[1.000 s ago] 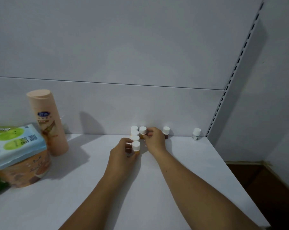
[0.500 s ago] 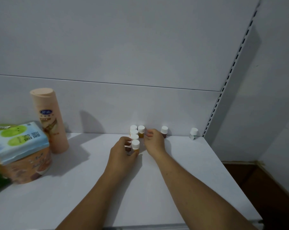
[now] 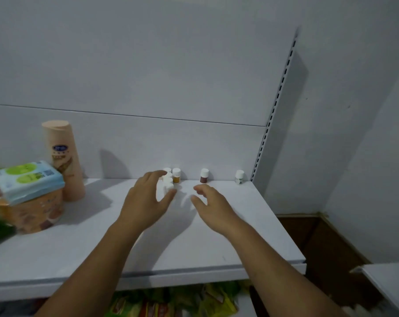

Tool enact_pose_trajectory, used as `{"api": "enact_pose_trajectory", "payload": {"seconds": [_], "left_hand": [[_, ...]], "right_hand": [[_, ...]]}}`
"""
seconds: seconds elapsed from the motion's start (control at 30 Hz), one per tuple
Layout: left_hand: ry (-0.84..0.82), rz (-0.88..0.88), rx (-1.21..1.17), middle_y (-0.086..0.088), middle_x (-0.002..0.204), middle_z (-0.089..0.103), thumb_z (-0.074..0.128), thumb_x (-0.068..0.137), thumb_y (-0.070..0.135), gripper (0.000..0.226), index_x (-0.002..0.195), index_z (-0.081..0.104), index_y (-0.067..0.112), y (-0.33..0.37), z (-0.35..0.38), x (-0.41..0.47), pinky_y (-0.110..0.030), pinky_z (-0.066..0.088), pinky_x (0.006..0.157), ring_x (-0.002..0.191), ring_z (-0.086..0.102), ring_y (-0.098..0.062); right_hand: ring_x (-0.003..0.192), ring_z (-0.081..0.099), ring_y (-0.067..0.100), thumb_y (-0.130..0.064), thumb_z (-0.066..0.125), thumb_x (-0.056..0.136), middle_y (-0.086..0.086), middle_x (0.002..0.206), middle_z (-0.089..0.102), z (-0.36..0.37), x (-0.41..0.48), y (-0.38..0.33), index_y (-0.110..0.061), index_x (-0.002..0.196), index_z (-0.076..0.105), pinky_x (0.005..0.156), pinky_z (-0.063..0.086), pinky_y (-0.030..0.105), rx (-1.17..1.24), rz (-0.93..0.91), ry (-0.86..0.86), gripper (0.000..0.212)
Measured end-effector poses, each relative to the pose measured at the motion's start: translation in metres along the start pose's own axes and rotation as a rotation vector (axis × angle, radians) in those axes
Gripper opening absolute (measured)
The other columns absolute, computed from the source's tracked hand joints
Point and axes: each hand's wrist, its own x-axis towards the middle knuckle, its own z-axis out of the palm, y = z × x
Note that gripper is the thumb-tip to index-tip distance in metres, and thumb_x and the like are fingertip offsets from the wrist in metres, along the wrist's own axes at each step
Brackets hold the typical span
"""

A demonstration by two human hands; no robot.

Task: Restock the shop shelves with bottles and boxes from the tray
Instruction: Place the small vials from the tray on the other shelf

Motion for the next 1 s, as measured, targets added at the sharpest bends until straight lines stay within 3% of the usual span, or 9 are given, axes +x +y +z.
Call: {"api": "enact_pose_trajectory", "payload": {"seconds": [0.1,0.23,0.4,0.57,0.7,0.9,1.0], "left_hand": [[-0.085,0.122,0.157,0.008,0.157,0.047,0.051,0.095,0.073,0.070,0.153,0.040,0.036,0.031,-0.024,-0.039,-0.046,0.042,0.113,0.143,0.045,-0.019],[-0.134,0.144,0.314,0.007,0.166,0.037,0.039,0.094,0.081,0.081,0.160,0.031,0.035,0.076,-0.039,-0.107,-0.047,0.032,0.122,0.152,0.034,-0.020],[-0.192,0.163,0.383,0.008,0.166,0.036,0.037,0.094,0.081,0.082,0.162,0.026,0.035,0.117,-0.037,-0.200,-0.045,0.032,0.124,0.152,0.031,-0.017],[-0.278,0.131,0.423,0.008,0.158,0.045,0.034,0.092,0.080,0.081,0.158,0.034,0.033,0.141,-0.004,-0.289,-0.045,0.041,0.116,0.146,0.041,-0.018],[-0.434,0.066,0.402,0.007,0.153,0.047,0.047,0.096,0.071,0.072,0.155,0.039,0.031,0.137,0.044,-0.346,-0.045,0.045,0.109,0.141,0.045,-0.020],[-0.708,-0.063,0.247,-0.002,0.142,0.058,0.062,0.096,0.059,0.065,0.150,0.046,0.026,0.100,0.137,-0.406,-0.043,0.053,0.097,0.126,0.058,-0.026],[-0.883,-0.181,0.131,-0.005,0.145,0.056,0.066,0.098,0.048,0.063,0.152,0.045,0.023,0.070,0.195,-0.430,-0.040,0.051,0.103,0.127,0.058,-0.026]], "right_hand": [[0.142,0.045,0.015,-0.052,0.049,0.106,-0.008,0.157,0.044,-0.024,-0.055,0.000,-0.033,0.153,0.043,0.116,0.038,0.037,-0.151,-0.082,-0.022,0.051],[0.146,0.038,0.017,-0.054,0.049,0.105,-0.009,0.163,0.037,-0.044,-0.128,0.010,-0.035,0.158,0.034,0.122,0.033,0.041,-0.310,-0.163,-0.047,0.059],[0.152,0.027,0.016,-0.055,0.046,0.104,-0.007,0.162,0.036,-0.054,-0.218,0.047,-0.031,0.159,0.032,0.125,0.022,0.041,-0.452,-0.302,-0.057,0.061],[0.148,0.033,0.021,-0.054,0.051,0.102,-0.003,0.157,0.040,-0.044,-0.294,0.099,-0.028,0.158,0.035,0.120,0.030,0.045,-0.464,-0.330,-0.092,0.063],[0.140,0.038,0.022,-0.049,0.056,0.101,-0.002,0.152,0.044,-0.025,-0.341,0.151,-0.027,0.157,0.037,0.113,0.034,0.045,-0.412,-0.208,-0.183,0.062],[0.134,0.047,0.028,-0.043,0.063,0.100,0.005,0.145,0.050,0.019,-0.373,0.245,-0.025,0.152,0.044,0.107,0.045,0.047,-0.297,0.149,-0.295,0.059],[0.127,0.055,0.029,-0.039,0.066,0.099,0.008,0.139,0.056,0.052,-0.380,0.296,-0.022,0.152,0.046,0.104,0.051,0.046,-0.188,0.363,-0.326,0.059]]}}
